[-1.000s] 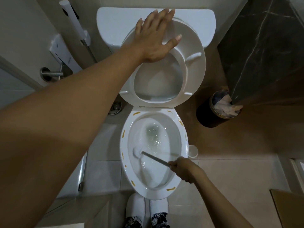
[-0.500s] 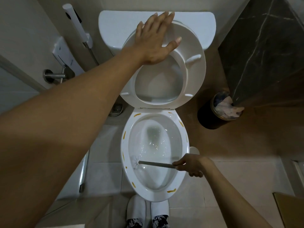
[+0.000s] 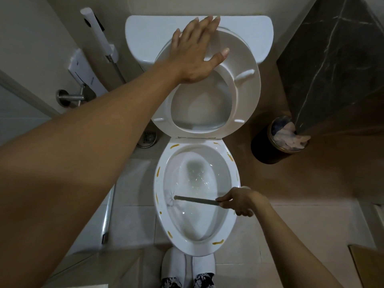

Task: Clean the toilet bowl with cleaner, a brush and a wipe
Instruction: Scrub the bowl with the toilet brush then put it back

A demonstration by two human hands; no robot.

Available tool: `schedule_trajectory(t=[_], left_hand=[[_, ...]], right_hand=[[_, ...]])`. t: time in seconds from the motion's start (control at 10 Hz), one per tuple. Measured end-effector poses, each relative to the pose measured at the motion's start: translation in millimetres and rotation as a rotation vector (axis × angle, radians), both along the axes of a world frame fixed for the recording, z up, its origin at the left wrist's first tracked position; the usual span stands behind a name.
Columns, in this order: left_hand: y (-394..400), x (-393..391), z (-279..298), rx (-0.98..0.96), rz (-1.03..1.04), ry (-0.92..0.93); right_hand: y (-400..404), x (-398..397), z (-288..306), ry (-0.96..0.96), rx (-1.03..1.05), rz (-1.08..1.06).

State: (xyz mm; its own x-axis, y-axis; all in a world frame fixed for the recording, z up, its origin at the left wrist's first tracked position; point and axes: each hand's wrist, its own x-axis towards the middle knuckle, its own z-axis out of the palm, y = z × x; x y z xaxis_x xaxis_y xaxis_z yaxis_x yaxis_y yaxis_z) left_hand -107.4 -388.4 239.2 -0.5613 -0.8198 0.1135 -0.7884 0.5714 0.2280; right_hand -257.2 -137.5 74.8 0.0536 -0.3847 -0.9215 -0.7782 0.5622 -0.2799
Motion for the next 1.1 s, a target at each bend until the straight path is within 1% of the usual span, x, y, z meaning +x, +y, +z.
schedule_trajectory(t=[0.1, 0.2, 0.3, 0.4, 0.5, 0.6, 0.7, 0.8, 0.9, 1.0, 1.1], left_hand=[[-1.0, -0.2, -0.6, 0.001, -0.002, -0.001], [-0.6, 0.6, 0.8, 0.006, -0.002, 0.003], [0.2, 0.5, 1.9, 0.012, -0.002, 0.006], [0.2, 0.4, 1.9, 0.009, -0.004, 0.011], [-0.4, 0.7, 1.3, 0.021, -0.005, 0.021], [0.3, 0.2, 1.5, 0.02, -0.006, 0.025], [0.3, -0.3, 0.8, 0.019, -0.002, 0.025], [-1.0, -0.1, 1.5, 0.027, -0.001, 0.024], [-1.1, -0.5, 0.9, 0.032, -0.001, 0.023], [-1.6, 0.0, 0.0, 0.024, -0.001, 0.025], [-1.0, -0.4, -0.2, 0.017, -0.001, 0.02]], right_hand=[[-7.4, 8.5, -7.4, 0.017, -0.118, -0.032], [4.0, 21.3, -27.7, 0.037, -0.239, -0.212], [30.3, 25.1, -50.4, 0.045, -0.313, -0.317], [58.9, 22.0, -61.9, 0.114, -0.372, -0.404], [70.9, 23.7, -62.5, 0.156, -0.394, -0.444], [59.5, 32.5, -61.4, 0.104, -0.426, -0.416], [47.6, 41.9, -62.5, 0.055, -0.43, -0.291], [48.5, 33.3, -62.0, 0.092, -0.421, -0.339], [62.3, 19.1, -60.5, 0.142, -0.446, -0.464], [66.5, 19.7, -61.6, 0.142, -0.444, -0.477], [52.2, 33.7, -61.5, 0.077, -0.456, -0.387]])
